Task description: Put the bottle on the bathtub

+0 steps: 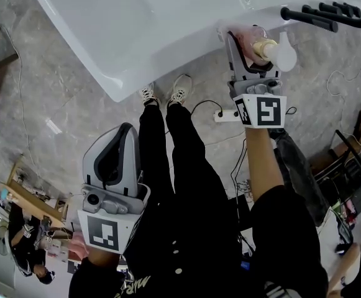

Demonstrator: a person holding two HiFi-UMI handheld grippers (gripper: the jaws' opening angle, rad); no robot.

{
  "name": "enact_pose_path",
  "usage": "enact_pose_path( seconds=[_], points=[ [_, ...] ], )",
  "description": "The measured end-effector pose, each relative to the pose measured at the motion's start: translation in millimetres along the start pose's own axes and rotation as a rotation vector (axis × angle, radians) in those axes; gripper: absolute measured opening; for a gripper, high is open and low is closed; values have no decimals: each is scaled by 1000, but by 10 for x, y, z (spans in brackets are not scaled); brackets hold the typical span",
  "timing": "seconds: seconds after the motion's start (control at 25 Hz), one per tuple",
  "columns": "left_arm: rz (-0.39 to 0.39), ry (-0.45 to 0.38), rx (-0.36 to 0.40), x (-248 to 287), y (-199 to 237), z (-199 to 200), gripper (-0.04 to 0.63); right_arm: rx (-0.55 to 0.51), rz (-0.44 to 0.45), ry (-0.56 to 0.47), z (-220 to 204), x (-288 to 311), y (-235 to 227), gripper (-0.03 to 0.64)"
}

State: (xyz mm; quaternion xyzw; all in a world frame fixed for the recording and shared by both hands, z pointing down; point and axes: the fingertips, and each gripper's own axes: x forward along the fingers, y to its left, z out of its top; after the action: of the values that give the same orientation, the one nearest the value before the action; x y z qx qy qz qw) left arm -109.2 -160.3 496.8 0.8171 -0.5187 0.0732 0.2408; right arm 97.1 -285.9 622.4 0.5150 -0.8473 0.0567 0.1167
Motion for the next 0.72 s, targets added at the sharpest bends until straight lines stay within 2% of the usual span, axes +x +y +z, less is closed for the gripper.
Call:
enact_pose_path(
  seconds=[0.28,0.36,0.48,0.72],
  points=[
    [2,3,-2,-82,20,-21,9,10,13,52,-64,52,9,237],
    [1,2,7,-111,5,-16,9,17,29,71,-98,60,41,294],
    [-1,-7,18,-159,-1,3,9,2,34,94,-119,38,80,333],
    [20,-49,8,-301,6,251,9,-7,1,142,-28,-194,74,334]
  ],
)
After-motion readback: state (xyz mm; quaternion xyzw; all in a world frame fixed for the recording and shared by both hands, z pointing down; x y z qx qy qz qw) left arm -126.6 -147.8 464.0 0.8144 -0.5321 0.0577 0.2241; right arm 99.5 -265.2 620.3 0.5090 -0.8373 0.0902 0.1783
